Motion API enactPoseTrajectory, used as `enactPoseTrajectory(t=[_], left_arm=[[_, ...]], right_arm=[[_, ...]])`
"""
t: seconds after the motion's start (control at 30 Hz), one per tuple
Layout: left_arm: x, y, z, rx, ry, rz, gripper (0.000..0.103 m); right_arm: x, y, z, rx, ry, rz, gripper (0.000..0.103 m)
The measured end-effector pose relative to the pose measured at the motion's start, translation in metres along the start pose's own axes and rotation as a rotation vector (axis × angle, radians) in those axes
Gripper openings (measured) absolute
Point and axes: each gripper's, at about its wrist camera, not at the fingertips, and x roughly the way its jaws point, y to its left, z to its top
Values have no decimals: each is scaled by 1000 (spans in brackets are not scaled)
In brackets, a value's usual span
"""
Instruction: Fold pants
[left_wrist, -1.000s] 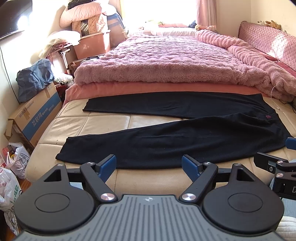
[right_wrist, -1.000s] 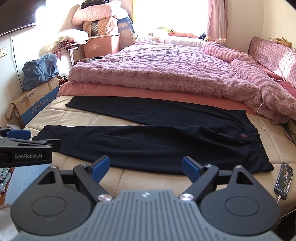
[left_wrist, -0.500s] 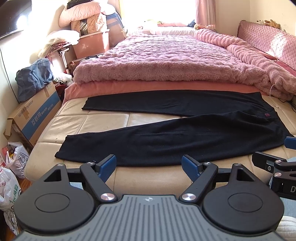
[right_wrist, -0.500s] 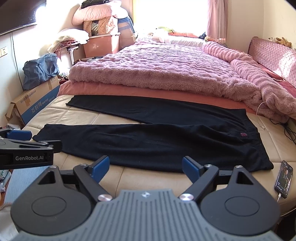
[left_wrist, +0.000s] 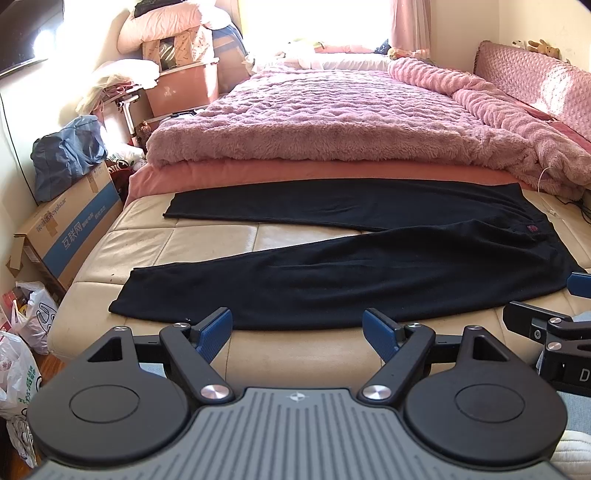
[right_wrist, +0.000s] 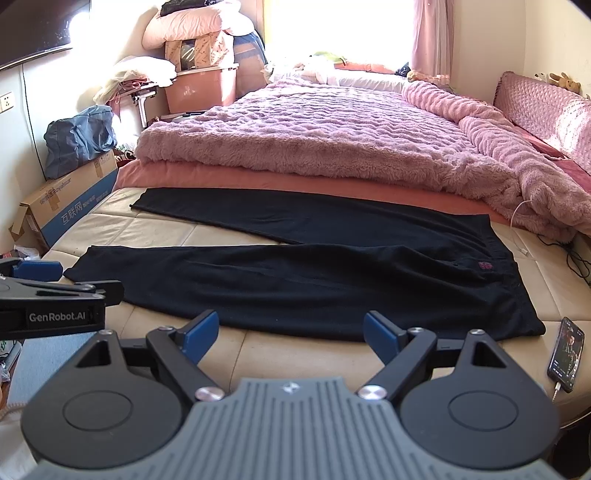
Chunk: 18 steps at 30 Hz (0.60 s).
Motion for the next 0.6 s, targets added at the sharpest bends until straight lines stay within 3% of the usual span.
enactPoseTrajectory(t=[0.6], left_arm=[[0,0,0,0,0,0,94]], right_arm=[[1,1,1,1,-2,3,82]])
